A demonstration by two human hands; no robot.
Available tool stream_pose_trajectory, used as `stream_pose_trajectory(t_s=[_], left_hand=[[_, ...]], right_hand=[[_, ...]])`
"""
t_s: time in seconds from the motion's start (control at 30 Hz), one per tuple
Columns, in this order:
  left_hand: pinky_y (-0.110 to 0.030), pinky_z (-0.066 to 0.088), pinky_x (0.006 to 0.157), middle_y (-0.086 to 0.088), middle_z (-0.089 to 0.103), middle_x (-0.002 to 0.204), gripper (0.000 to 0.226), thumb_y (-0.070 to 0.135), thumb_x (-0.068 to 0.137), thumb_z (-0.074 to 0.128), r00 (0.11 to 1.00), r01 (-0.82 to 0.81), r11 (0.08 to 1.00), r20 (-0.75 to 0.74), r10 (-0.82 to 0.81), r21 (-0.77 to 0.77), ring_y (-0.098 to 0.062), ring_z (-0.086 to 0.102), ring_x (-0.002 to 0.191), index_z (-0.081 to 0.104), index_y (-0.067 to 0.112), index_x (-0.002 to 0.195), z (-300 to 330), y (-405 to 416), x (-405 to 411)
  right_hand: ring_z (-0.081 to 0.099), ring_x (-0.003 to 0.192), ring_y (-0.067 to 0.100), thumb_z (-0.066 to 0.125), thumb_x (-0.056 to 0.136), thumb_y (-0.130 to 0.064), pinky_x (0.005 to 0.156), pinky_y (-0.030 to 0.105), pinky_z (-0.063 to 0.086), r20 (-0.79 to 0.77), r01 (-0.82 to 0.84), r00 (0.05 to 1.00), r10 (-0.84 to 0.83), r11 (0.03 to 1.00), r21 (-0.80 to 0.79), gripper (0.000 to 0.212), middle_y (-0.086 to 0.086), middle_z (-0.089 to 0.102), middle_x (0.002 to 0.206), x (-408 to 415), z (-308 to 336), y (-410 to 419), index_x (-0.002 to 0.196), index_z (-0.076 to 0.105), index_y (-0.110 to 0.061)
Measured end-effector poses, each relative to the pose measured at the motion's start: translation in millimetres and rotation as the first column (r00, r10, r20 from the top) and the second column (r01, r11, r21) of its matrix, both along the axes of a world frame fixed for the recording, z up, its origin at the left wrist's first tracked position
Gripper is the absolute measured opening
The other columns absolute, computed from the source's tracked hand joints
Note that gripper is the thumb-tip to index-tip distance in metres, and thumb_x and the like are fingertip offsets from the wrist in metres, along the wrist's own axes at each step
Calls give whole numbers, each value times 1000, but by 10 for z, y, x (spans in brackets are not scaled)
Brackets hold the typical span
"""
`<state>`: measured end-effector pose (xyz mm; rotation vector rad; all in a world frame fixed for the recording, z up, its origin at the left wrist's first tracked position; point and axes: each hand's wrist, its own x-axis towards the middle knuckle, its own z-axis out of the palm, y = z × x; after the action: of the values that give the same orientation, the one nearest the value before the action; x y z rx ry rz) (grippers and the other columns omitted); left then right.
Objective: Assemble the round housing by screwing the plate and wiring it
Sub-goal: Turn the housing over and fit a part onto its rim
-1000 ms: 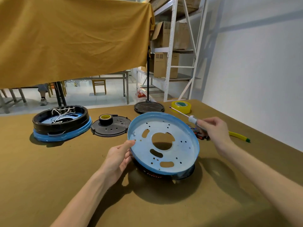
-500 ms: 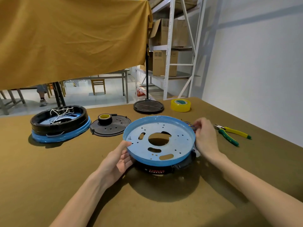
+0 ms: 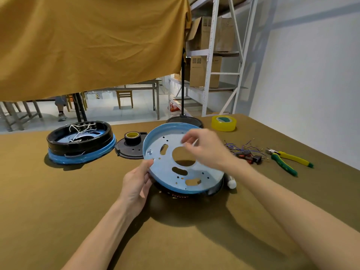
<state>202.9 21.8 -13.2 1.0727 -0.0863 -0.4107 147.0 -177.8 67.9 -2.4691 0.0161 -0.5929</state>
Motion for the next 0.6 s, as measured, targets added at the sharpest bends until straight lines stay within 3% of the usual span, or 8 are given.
stream_pose_trajectory(t_s=[0.1, 0.17, 0.3, 0.43, 0.53, 0.6], left_hand=[[-23, 60, 81, -7, 77, 115, 29, 26, 93, 70, 995, 48, 999, 85, -48, -5, -15, 73, 108, 69, 12, 118, -12, -9, -31], [-22, 60, 79, -7, 76, 117, 34, 28, 90, 72, 987, 55, 998, 148, -54, 0, -17, 72, 110, 70, 12, 121, 11, -4, -53], [-19, 58, 77, -6, 77, 115, 60, 36, 75, 79, 968, 31, 999, 246, -40, 38, -19, 73, 108, 66, 11, 127, 65, -9, -66], [-22, 59, 83, -2, 76, 119, 88, 45, 62, 85, 952, 2, 997, 305, -26, 78, -17, 72, 111, 58, 11, 138, 76, -31, -68], [-21, 59, 83, 3, 76, 117, 82, 46, 62, 85, 933, -6, 994, 357, -34, 111, -14, 72, 111, 59, 16, 135, 79, -28, -73], [-20, 58, 82, 6, 77, 116, 77, 46, 61, 85, 924, -22, 993, 382, -26, 120, -11, 72, 110, 60, 22, 130, 94, -29, -82]], right_hand=[[61, 77, 5, 62, 99, -43, 64, 26, 49, -112, -111, 989, 98, 987, -120, 21, -10, 65, 84, 219, -161, 362, 101, 65, -22], [60, 76, 13, 57, 101, -46, 62, 33, 49, -72, -114, 993, 98, 954, -276, 25, -6, 63, 83, 315, -151, 481, 102, 58, -21], [56, 67, 10, 45, 107, -43, 55, 31, 44, -15, -114, 993, 121, 881, -460, 18, -7, 59, 80, 388, -30, 496, 99, 40, -27], [53, 64, 8, 37, 108, -44, 51, 29, 37, -76, -106, 994, 78, 861, -498, 23, -10, 53, 74, 405, 66, 411, 93, 44, -29], [58, 67, 12, 34, 109, -40, 58, 35, 46, -133, -142, 987, 90, 877, -459, 27, -8, 58, 78, 371, 115, 418, 91, 50, -28], [56, 66, 14, 32, 109, -39, 58, 37, 43, -134, -144, 987, 89, 858, -494, 25, -6, 57, 78, 326, 130, 420, 93, 47, -27]])
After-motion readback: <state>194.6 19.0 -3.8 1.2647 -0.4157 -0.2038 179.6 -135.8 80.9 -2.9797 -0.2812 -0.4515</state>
